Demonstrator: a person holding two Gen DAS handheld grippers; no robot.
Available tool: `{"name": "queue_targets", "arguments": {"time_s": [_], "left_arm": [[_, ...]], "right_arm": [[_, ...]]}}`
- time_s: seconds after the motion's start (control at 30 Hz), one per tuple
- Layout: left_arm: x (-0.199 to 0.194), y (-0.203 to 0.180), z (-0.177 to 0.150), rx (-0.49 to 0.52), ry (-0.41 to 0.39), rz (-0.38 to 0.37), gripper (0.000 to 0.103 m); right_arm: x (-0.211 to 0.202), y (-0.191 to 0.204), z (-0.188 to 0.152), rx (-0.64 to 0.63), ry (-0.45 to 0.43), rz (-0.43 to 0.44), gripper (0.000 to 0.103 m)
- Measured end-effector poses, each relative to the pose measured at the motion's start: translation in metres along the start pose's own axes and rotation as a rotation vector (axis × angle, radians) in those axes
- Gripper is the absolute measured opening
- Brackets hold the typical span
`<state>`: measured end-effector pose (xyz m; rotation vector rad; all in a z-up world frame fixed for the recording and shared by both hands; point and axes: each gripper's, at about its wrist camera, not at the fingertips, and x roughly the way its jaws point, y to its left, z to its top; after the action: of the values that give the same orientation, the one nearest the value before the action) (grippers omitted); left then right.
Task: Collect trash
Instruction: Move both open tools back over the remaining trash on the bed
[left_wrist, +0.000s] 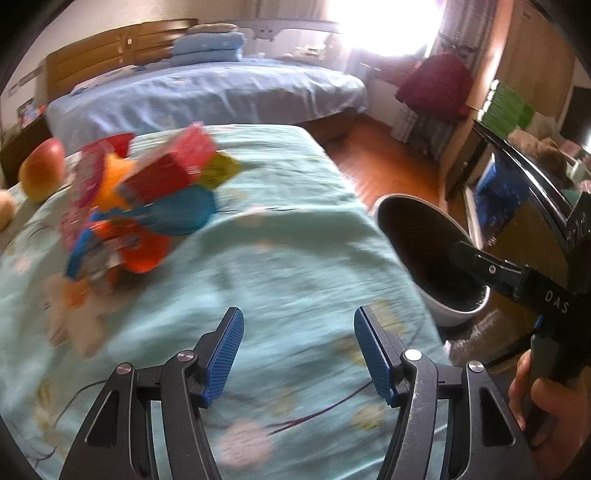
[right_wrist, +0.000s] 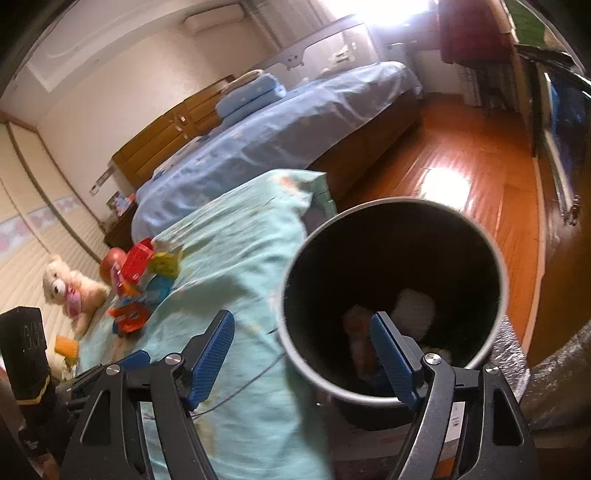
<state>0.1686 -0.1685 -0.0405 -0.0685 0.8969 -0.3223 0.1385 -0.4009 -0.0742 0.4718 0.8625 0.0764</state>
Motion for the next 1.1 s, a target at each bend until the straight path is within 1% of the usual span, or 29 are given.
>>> {"name": "queue_targets", "arguments": {"time_s": [0.2, 0.4, 0.63, 0.73, 0.9, 1.03, 1.1], "left_arm": [[-0.026, 0.031, -0.015, -0.065, -0.019, 0.025, 0.062], [-0.045, 0.06, -0.025, -0.124, -0.034, 0.054, 0.062], [-0.056, 0.094, -0.027, -0.176, -0.044, 0.097, 0.062], [-0.056, 0.11, -0.022, -0.19, -0.044, 0.106, 0.062], [-0.041, 0.131, -0.005, -0.208, -0.024, 0.066, 0.062], [-0.023, 0.141, 0.008, -0.215, 0.0, 0.046, 0.061], [-0.019, 0.145, 0.013, -0.213, 0.009, 0.049, 0.061]], "right_arm": [[0.01, 0.037, -0.013, -0.056, 0.025, 0.051, 0.078], [0.018, 0.067, -0.021, -0.118, 0.035, 0.09, 0.078], [0.041, 0.098, -0.025, -0.178, 0.095, 0.12, 0.078], [0.046, 0.105, -0.022, -0.191, 0.1, 0.13, 0.078], [0.054, 0.11, -0.015, -0.199, 0.103, 0.133, 0.078], [0.061, 0.112, -0.012, -0.198, 0.108, 0.132, 0.078], [0.063, 0.113, -0.011, -0.195, 0.113, 0.135, 0.078]]}}
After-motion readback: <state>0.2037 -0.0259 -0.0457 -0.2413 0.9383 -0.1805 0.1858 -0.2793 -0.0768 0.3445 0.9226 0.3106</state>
